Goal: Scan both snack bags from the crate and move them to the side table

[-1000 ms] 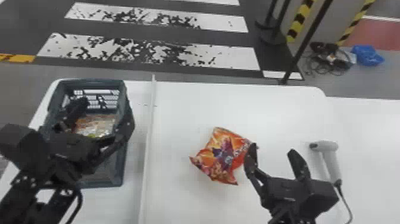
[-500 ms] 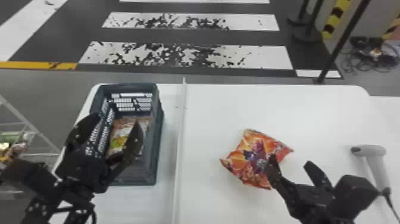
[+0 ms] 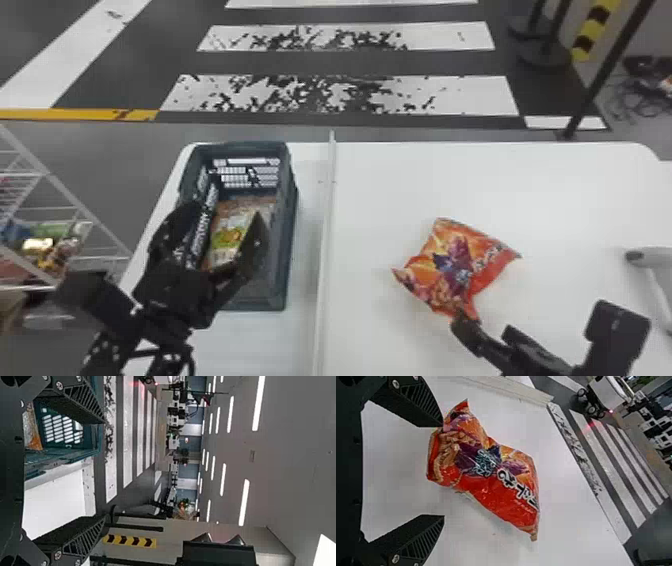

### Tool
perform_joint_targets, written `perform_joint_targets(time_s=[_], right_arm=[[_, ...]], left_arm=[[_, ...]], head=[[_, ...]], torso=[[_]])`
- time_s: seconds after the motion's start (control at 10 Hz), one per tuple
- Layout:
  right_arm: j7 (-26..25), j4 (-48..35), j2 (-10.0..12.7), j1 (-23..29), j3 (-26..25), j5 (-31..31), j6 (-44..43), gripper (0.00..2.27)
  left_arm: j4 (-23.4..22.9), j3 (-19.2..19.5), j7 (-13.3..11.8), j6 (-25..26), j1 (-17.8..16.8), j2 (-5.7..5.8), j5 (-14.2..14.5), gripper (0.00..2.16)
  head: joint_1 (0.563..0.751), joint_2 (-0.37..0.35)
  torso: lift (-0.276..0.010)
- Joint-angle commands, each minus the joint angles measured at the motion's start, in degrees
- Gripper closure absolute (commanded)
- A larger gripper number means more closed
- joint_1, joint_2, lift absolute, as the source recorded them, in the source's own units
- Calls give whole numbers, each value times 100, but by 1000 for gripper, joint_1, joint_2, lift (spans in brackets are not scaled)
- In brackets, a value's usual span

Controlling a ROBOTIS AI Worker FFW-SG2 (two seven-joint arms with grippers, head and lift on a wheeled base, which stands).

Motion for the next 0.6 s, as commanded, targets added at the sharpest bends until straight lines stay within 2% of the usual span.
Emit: perform_joint_targets(time_s=[0.0,0.2,0.5], right_arm=[[131,0,76,-103,-214,-350,539,110],[342,17,164,-297,-328,-596,926,110],[342,404,169,-683,-381,-525,1102,107]], left_arm=[[43,-3,-1,-11,-9,0,10,144],[43,-3,-1,-11,8,9,10,144],[61,-12,-37,-11,17,18,27,147]], head=[[695,110],[695,140],[695,159]], torso=[[-75],[-75],[-75]])
